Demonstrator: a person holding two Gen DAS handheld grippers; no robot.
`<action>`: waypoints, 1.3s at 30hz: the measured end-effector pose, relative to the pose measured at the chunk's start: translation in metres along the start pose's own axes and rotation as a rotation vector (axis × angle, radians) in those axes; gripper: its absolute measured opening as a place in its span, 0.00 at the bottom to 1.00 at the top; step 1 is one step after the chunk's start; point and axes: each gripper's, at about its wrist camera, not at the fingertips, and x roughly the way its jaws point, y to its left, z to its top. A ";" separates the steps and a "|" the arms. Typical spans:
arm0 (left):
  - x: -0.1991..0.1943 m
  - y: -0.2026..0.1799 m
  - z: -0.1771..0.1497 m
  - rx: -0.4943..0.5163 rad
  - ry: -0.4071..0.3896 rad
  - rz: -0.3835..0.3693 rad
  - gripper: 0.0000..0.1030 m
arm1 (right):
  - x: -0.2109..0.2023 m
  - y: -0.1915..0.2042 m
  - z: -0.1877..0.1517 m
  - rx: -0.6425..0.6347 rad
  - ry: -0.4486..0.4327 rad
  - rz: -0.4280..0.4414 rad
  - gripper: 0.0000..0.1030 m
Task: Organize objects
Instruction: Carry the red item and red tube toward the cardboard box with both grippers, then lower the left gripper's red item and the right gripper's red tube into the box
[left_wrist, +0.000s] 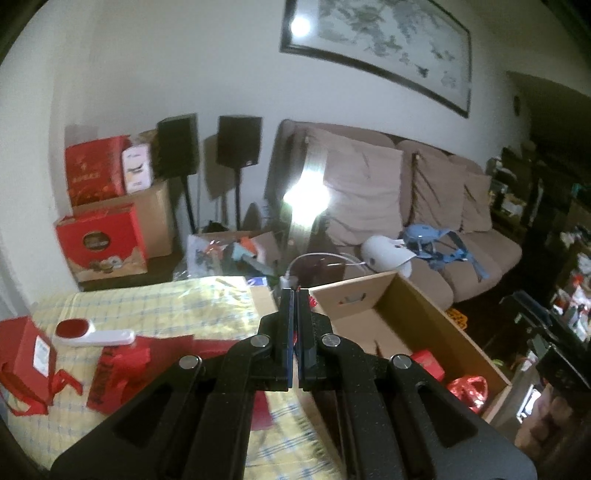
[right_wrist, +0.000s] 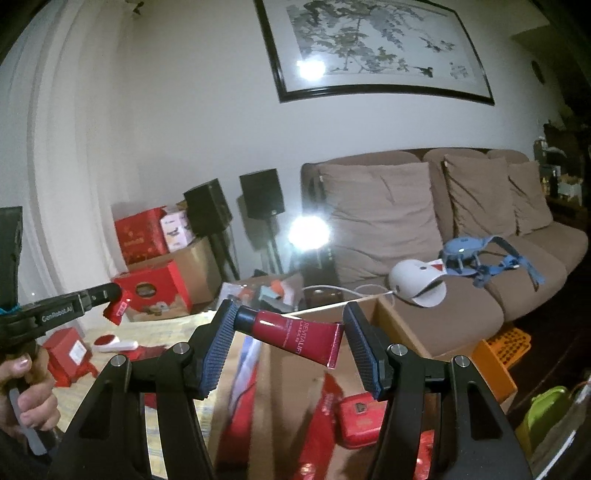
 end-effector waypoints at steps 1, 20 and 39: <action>0.001 -0.007 0.000 0.008 -0.013 -0.003 0.01 | 0.000 -0.004 0.000 -0.001 0.000 -0.012 0.59; 0.058 -0.091 0.000 0.101 0.014 -0.108 0.01 | 0.011 -0.063 -0.009 0.057 0.057 -0.141 0.59; 0.121 -0.128 -0.008 0.170 0.058 -0.180 0.01 | 0.041 -0.077 -0.036 0.063 0.160 -0.215 0.59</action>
